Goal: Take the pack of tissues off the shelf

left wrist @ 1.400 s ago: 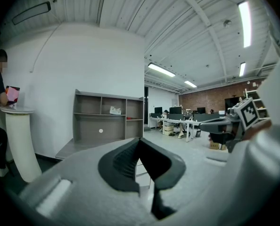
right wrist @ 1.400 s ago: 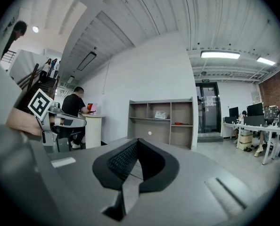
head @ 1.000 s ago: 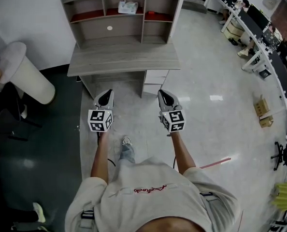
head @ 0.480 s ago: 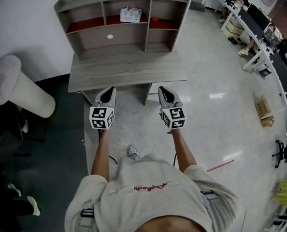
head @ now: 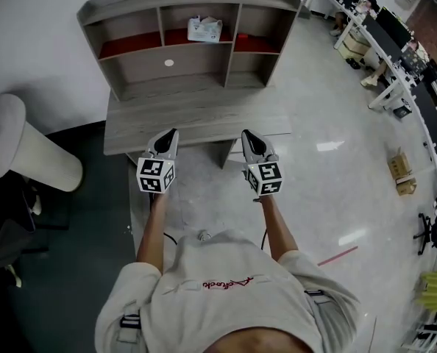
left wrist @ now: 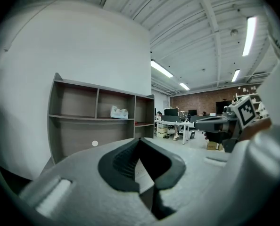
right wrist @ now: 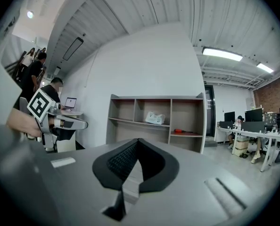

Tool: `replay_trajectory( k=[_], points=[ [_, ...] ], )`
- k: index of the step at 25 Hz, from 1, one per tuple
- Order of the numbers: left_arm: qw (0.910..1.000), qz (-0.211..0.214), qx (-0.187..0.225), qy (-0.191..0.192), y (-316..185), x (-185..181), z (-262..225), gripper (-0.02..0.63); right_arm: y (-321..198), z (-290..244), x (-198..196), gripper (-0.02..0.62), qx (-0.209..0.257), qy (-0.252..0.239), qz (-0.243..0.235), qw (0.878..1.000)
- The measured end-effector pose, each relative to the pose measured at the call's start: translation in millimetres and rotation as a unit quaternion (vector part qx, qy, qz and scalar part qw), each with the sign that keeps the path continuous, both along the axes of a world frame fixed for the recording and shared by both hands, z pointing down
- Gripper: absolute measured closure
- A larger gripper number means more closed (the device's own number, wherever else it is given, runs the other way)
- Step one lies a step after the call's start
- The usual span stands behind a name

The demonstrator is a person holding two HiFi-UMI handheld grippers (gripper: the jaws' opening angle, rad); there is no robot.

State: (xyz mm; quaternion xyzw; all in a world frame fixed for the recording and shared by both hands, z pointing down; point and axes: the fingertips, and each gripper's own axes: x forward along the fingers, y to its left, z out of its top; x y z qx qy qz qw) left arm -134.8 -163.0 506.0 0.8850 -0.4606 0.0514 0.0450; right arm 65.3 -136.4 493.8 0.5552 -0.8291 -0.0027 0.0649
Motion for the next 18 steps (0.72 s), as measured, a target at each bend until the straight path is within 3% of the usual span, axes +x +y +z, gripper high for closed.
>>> replay_trajectory(
  k=[18],
  points=[
    [0.9999,0.005,-0.009,0.001,-58,0,19,0.607,-56,23,-5,0.589,-0.011,-0.004,0.0,1.0]
  ],
)
